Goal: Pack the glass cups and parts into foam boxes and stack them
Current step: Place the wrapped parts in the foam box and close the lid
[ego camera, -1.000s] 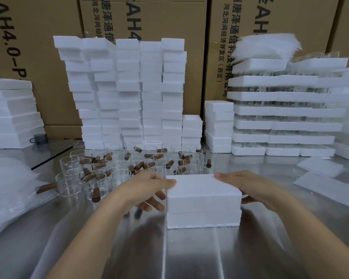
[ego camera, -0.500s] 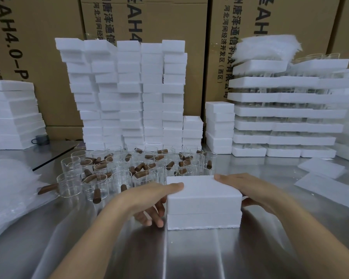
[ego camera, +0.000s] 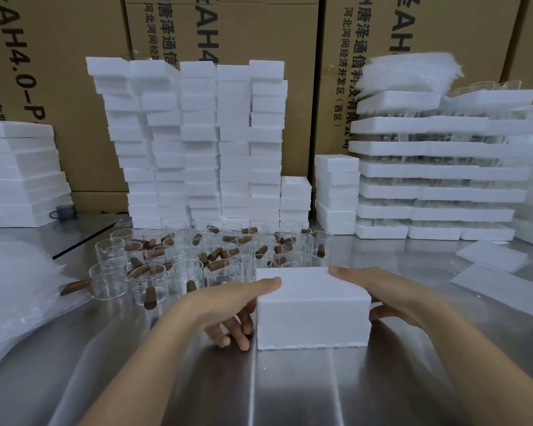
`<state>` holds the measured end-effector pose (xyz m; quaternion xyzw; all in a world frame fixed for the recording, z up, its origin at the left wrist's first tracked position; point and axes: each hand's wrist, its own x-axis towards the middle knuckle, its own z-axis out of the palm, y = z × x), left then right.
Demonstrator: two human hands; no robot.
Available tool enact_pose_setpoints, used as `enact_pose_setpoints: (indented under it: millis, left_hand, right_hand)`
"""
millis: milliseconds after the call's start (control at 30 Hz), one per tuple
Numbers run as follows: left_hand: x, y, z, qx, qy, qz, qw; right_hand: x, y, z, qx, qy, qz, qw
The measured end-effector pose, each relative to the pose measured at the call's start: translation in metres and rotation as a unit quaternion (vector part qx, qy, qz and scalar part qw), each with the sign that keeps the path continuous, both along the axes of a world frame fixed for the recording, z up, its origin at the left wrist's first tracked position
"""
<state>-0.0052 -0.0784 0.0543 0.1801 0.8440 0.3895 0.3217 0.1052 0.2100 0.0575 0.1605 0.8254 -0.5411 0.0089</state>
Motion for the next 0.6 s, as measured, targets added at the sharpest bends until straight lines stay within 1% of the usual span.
enact_pose_setpoints:
  millis: [133,300,433,600]
  left_hand:
    - [-0.004,0.002,-0.001,-0.002,0.026,0.001,1.0]
    - [-0.002,0.002,0.0,-0.002,0.012,0.019,1.0]
    - [0.004,0.004,0.004,-0.032,0.016,0.032,0.999]
    - [0.012,0.004,0.006,0.012,0.0,0.021,1.0]
  right_hand:
    - [-0.001,0.001,0.0,0.0,0.0,0.002,1.0]
    - [0.0,0.001,0.0,-0.003,0.0,0.002,1.0]
    - [-0.002,0.003,-0.002,-0.019,-0.006,-0.002,1.0]
    - [-0.001,0.008,-0.004,-0.052,-0.005,-0.001,0.999]
